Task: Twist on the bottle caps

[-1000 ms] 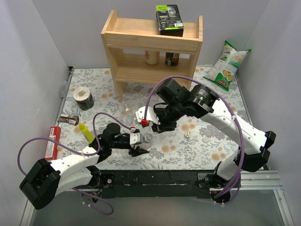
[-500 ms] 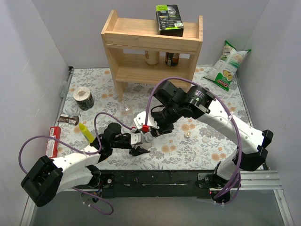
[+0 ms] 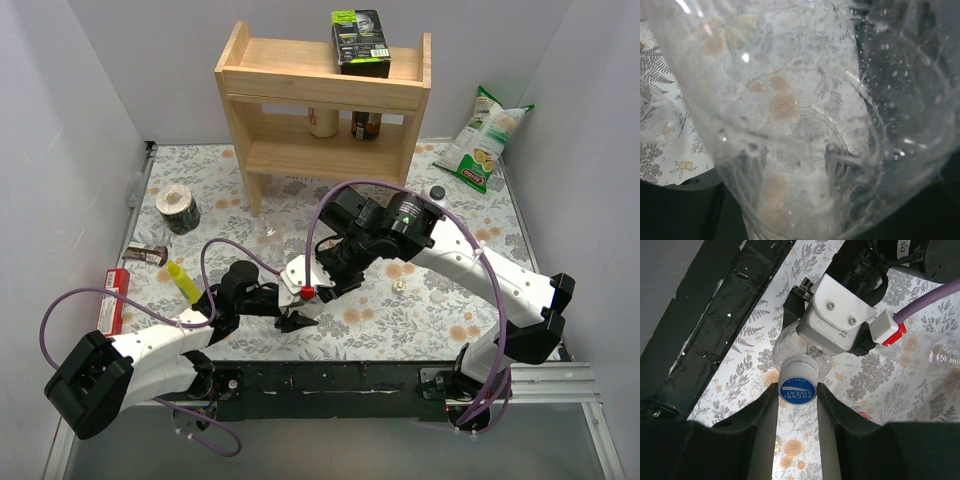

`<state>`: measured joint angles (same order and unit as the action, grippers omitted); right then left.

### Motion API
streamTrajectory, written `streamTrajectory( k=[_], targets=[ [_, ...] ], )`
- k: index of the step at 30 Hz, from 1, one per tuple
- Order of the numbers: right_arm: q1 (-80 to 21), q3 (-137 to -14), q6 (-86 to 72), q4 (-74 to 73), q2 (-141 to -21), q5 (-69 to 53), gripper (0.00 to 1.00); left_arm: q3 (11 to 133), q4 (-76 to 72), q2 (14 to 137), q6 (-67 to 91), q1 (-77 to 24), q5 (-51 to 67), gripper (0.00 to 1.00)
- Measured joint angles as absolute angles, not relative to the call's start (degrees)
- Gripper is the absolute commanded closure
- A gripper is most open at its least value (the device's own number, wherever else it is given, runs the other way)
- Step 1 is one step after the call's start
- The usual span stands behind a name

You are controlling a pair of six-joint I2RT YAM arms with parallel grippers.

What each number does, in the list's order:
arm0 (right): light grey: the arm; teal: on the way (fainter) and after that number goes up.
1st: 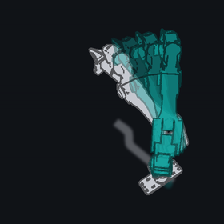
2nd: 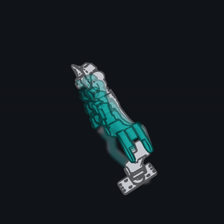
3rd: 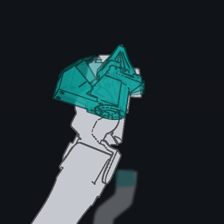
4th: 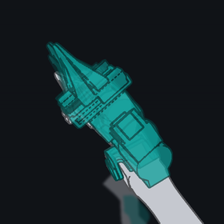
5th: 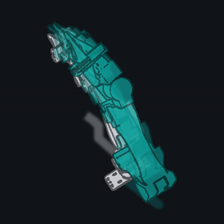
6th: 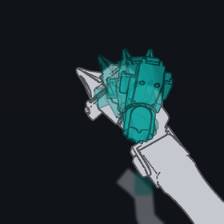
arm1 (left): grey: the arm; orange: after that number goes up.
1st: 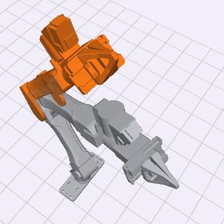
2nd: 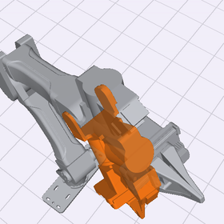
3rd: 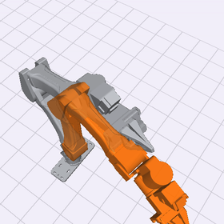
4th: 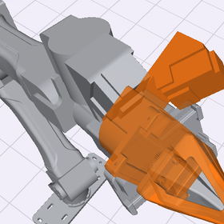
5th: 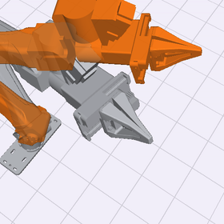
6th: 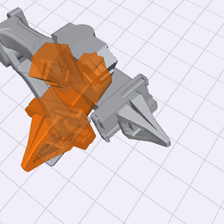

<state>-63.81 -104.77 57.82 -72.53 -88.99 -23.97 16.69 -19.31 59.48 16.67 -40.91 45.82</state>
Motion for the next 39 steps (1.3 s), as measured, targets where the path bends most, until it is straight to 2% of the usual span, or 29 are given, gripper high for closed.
streamTrajectory(
  k=[21, 39],
  targets=[
    [-66.0, -102.37, 60.18, -72.49, -89.1, -18.39, 0.77, 16.75, -15.81, 59.51, 17.37, -41.45, 42.17, 1.0],
    [-67.51, -100.79, 58.67, -72.29, -90.59, -13.58, 0.85, 16.78, -10.41, 59.18, 15.31, -41.5, 39.72, 1.0]
  ],
)
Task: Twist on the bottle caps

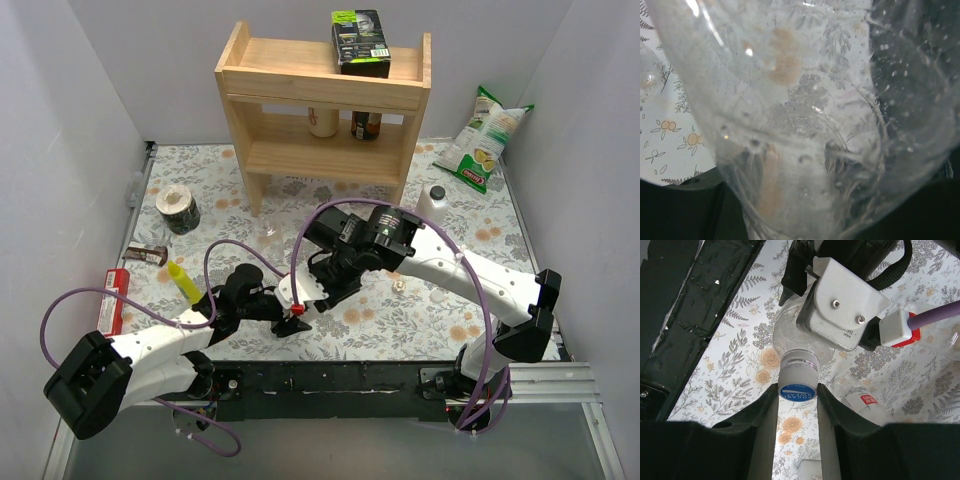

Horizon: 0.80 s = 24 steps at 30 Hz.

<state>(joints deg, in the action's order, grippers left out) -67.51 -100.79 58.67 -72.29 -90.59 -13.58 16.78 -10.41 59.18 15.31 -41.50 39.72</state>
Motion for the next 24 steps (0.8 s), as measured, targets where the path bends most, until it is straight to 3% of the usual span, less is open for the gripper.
streamTrajectory(
  k=[24],
  targets=[
    [-68.16, -102.15, 46.24, -71.4, -96.27, -9.69, 0.86, 11.68, -12.82, 56.23, 17.76, -41.76, 31.79, 1.0]
  ],
)
